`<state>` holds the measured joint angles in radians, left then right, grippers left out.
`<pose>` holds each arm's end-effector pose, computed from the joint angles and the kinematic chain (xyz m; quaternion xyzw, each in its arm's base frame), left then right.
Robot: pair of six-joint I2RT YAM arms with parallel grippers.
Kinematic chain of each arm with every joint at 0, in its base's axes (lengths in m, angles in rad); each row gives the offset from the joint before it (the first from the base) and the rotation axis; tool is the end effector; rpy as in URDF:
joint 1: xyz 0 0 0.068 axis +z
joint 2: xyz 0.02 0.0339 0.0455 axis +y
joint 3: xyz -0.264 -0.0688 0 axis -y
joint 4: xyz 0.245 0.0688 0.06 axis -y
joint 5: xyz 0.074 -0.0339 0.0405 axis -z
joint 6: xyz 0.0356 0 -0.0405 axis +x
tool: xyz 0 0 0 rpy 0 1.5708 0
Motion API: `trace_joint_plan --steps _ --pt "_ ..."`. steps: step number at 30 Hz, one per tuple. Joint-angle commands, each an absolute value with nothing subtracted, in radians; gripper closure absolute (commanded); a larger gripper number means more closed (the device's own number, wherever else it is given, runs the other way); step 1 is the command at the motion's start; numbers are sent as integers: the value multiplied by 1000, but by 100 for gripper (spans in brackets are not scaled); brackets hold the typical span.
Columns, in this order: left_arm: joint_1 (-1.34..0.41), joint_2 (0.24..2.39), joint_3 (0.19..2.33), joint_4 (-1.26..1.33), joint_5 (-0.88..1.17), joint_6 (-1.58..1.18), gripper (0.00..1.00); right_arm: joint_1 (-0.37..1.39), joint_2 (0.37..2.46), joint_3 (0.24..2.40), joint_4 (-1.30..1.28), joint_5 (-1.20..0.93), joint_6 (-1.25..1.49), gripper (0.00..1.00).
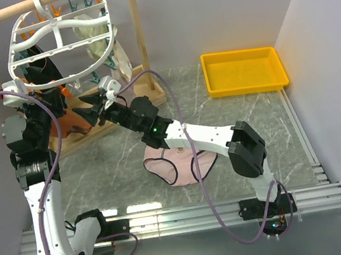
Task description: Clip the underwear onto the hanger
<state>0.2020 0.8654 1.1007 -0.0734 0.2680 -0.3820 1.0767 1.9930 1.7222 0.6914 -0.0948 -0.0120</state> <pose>0.1782 0.0269 0.4474 -0.0873 0.6439 -0.1540 0.7443 0.2248 0.4244 0.3913 -0.3154 0.4442 0.4476 0.7091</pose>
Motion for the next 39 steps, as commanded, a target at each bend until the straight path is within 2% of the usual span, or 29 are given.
trace_joint_plan --steps 1,10,21,28,31,32,34,35,36,39 --pt "199 847 1132 -156 313 -405 100 1078 2013 1776 798 -52 -74 50" --pt "199 839 1146 -184 327 -422 100 1080 2060 1825 799 -69 -113 50" --pt "199 827 1131 -186 341 -434 100 1075 2163 2020 680 -40 -130 50" --pt "199 827 1137 -189 347 -439 100 1065 2174 2029 644 -51 -132 51" --pt "198 828 1137 -186 351 -445 100 1065 2177 2032 641 -52 -133 60" --pt "199 830 1138 -189 354 -448 100 1062 2178 2045 637 -51 -132 70" --pt "199 830 1138 -189 360 -452 100 1060 2187 2065 615 -55 -127 79" --pt "198 827 1140 -190 365 -453 99 1058 2190 2083 606 -58 -126 87" --pt "199 825 1140 -192 373 -449 96 1060 2192 2089 600 -58 -121 90" --pt "199 815 1146 -207 390 -443 68 1045 2194 2109 578 -72 -77 99"
